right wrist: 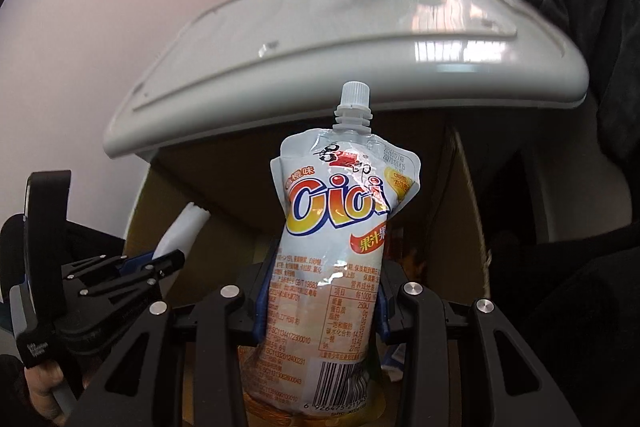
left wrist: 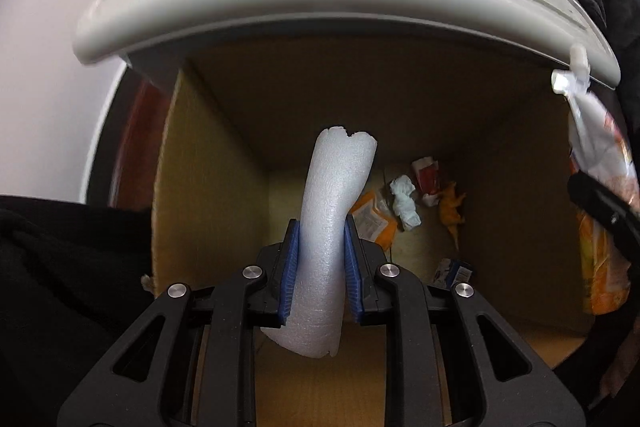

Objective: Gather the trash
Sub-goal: 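Move both tools over the box and release the foam roll and pouch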

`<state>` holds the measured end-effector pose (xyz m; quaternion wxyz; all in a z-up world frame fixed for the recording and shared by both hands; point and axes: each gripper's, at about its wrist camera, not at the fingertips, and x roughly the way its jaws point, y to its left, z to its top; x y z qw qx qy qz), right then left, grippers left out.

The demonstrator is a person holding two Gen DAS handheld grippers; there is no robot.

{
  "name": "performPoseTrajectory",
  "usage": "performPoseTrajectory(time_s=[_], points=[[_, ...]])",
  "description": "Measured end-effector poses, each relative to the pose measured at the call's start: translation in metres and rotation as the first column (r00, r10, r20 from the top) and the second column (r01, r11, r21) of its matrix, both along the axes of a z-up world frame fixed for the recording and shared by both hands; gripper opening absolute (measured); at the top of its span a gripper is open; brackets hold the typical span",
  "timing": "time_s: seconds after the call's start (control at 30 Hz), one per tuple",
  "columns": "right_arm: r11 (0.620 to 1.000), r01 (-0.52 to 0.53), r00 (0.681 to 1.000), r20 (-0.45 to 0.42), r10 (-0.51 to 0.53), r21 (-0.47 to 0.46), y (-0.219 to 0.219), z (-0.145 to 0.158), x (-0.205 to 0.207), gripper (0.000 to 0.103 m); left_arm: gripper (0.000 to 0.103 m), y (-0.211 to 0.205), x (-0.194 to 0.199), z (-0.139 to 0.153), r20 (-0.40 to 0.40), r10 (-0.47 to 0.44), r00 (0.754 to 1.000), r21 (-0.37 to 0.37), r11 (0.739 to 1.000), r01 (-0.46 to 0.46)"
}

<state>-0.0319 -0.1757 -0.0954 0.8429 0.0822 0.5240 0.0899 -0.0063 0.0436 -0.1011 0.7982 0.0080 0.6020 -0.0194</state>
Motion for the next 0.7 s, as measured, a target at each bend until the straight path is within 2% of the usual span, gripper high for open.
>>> performPoseTrajectory(time_s=[0.2, 0.27, 0.3, 0.33, 0.37, 0.4, 0.5, 0.7], points=[[1.000, -0.021, 1.000, -0.017, 0.021, -0.014, 0.006, -0.005, -0.001, 0.039, 0.023, -0.007, 0.000, 0.005, 0.037, -0.038, 0.999, 0.018, 0.999, 0.038], [1.000, -0.022, 0.999, -0.024, 0.021, -0.017, 0.007, -0.006, -0.001, 0.045, 0.027, -0.009, -0.002, 0.008, 0.048, -0.048, 0.998, 0.016, 0.999, 0.047], [1.000, -0.023, 0.999, -0.030, 0.022, -0.016, 0.007, -0.006, 0.000, 0.053, 0.036, -0.011, -0.003, 0.009, 0.050, -0.051, 0.997, 0.012, 0.999, 0.051], [1.000, -0.018, 0.999, -0.036, 0.017, -0.024, 0.008, -0.008, 0.001, 0.074, 0.054, -0.011, -0.003, 0.009, 0.048, -0.053, 0.997, 0.008, 0.999, 0.053], [0.999, -0.003, 1.000, -0.026, 0.002, -0.042, 0.007, -0.006, 0.000, 0.080, 0.065, -0.012, -0.004, 0.010, 0.048, -0.050, 0.998, 0.016, 0.999, 0.049], [0.998, 0.012, 1.000, -0.008, -0.012, -0.054, 0.005, -0.004, -0.001, 0.080, 0.080, -0.013, -0.004, 0.011, 0.057, -0.046, 0.997, 0.031, 0.999, 0.044], [0.998, 0.050, 0.999, 0.010, -0.049, -0.037, -0.002, 0.000, 0.000, 0.080, 0.080, -0.012, -0.006, 0.016, 0.087, -0.044, 0.995, 0.044, 0.998, 0.041], [0.995, 0.100, 0.995, 0.017, -0.100, -0.011, -0.011, 0.002, 0.002, 0.080, 0.080, -0.012, -0.006, 0.012, 0.076, -0.042, 0.996, 0.054, 0.998, 0.038]])
